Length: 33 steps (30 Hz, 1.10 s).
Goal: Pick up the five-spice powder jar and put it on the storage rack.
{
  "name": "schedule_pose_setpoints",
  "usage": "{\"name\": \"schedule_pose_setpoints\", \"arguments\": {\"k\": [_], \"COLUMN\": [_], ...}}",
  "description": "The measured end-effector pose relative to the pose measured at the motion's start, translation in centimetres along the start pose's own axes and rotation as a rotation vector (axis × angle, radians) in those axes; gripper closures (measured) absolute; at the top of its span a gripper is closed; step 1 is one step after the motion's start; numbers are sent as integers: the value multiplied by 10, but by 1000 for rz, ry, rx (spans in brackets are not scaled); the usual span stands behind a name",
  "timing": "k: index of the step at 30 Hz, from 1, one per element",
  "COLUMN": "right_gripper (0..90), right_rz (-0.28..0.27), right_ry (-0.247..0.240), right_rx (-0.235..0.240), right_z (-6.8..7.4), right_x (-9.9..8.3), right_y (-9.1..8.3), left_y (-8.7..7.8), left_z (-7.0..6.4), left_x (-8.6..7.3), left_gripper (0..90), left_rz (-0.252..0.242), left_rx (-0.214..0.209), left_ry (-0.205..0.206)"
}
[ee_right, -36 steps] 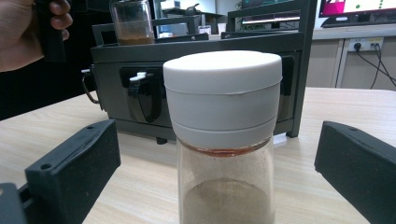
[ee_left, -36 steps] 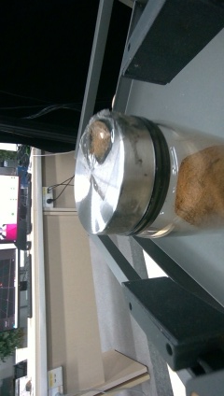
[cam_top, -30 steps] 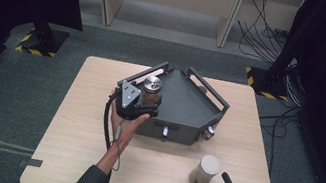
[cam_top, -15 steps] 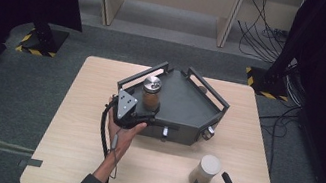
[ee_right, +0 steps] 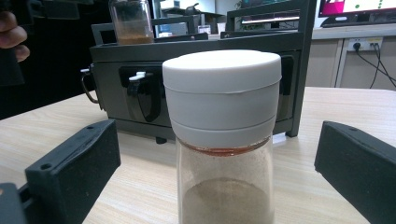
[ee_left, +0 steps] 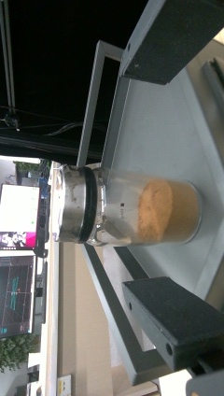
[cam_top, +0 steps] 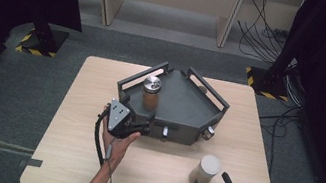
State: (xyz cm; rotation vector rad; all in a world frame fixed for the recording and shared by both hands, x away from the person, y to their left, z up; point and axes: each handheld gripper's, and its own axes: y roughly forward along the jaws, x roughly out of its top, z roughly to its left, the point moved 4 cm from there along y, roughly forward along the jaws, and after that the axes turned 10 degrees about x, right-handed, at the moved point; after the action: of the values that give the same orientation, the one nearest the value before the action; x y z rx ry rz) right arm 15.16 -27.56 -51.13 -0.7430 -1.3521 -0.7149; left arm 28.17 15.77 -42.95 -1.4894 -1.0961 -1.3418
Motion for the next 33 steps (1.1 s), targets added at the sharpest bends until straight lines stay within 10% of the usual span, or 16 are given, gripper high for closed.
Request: {"name": "schedule_pose_setpoints", "arguments": {"k": [33], "right_gripper": [4], "right_rz": [2], "right_ry": [-3], "right_rx": [1], "right_z": [0], "right_x": [0], "right_y": [0], "left_y": [-47], "left_z": [-2], "left_x": [-64], "left_gripper": [2], "left_rz": [-8], "left_rx": [-10], "left_ry": [-36]}}
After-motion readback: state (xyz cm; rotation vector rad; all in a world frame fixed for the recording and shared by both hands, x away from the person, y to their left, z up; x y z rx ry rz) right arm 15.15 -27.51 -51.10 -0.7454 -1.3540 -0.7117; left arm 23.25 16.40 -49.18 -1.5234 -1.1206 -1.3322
